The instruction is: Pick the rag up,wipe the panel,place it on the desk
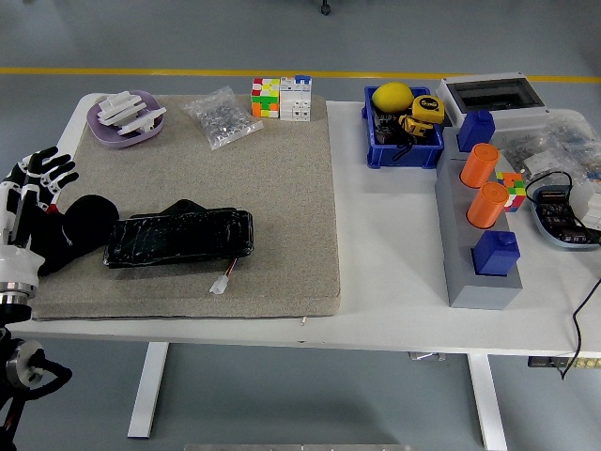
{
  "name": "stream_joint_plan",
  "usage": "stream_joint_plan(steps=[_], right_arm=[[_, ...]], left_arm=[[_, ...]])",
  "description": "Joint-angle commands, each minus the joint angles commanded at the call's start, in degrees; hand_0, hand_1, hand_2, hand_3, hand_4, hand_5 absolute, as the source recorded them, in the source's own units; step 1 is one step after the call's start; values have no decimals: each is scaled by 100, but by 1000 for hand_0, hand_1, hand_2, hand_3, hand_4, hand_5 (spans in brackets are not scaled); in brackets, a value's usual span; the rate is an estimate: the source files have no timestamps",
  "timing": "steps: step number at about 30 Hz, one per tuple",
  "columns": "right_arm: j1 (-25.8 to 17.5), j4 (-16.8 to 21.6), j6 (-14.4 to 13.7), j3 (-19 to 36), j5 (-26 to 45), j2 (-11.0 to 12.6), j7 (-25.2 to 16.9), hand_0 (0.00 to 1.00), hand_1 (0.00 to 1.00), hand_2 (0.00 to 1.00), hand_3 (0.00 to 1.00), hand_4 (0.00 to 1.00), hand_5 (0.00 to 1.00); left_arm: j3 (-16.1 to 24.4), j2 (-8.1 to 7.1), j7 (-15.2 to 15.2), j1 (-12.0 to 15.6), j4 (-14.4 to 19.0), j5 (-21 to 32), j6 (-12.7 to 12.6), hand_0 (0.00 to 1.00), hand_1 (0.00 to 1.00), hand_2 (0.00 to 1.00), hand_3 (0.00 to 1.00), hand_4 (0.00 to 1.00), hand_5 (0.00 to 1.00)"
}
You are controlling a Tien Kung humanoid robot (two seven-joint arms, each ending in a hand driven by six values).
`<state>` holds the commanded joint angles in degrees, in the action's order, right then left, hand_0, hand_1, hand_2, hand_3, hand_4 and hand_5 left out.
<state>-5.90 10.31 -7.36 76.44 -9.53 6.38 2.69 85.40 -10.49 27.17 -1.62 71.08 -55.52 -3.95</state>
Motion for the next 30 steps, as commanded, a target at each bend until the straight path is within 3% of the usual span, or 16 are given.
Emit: stream_joint_plan(steps=[30], right_arm=[[19,0,-19,81,-106,63,17,535,606,653,582,998,482]], left_arm=[[-88,-11,-2,-8,-132,-78,47,658,682,637,637,788,635]])
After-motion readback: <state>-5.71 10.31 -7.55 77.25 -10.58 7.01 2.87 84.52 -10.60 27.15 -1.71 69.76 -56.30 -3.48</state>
